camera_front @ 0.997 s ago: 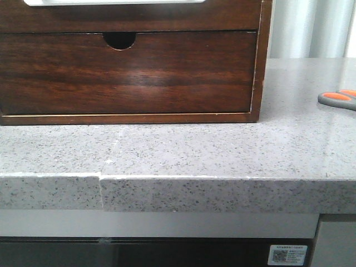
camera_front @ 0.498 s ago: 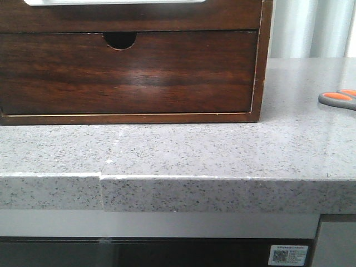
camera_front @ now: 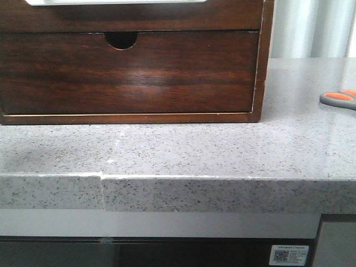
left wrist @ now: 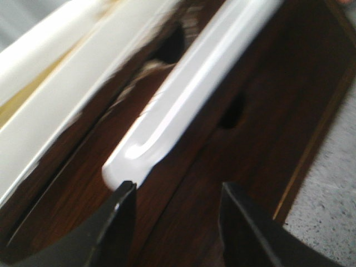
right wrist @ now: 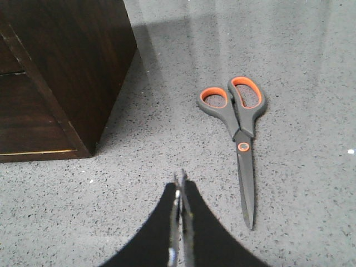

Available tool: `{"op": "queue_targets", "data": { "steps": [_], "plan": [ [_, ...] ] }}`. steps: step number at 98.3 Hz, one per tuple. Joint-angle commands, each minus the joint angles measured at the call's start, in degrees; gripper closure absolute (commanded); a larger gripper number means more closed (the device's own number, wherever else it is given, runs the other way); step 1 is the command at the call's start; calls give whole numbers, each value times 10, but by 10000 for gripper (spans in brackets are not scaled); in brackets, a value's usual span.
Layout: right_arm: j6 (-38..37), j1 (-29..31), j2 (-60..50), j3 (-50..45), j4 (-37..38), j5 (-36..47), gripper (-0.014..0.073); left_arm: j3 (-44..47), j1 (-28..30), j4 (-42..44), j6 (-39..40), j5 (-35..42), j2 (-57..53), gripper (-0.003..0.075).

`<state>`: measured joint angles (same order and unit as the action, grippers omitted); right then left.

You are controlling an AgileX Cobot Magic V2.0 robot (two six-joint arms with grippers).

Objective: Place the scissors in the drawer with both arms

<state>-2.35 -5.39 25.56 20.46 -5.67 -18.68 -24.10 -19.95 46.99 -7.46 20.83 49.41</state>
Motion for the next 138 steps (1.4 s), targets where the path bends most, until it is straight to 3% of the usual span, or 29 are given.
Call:
{"op": "queue_targets", "data": {
  "steps": [1,28,48,59,60,86,138],
  "plan": [
    [2,1,7,21,0,40,644,-53,-17,61,-22,36,53,395],
    [2,1,7,21,0,38,644,-150,-22,83,-37,34,148,395],
    [2,1,7,21,0,34,644,-157,-23,87,-52,42,149,395],
    [2,1,7,21,0,34,644,-158,-23,87,-64,9,151,396],
    [2,1,7,21,0,34,644,-158,-23,87,-82,-25,156,738],
    [2,1,7,21,0,34,644,-131,-23,87,-73,-23,93,738],
    [2,1,7,21,0,34,644,47,-23,88,-39,63,-133,738]
  ]
}}
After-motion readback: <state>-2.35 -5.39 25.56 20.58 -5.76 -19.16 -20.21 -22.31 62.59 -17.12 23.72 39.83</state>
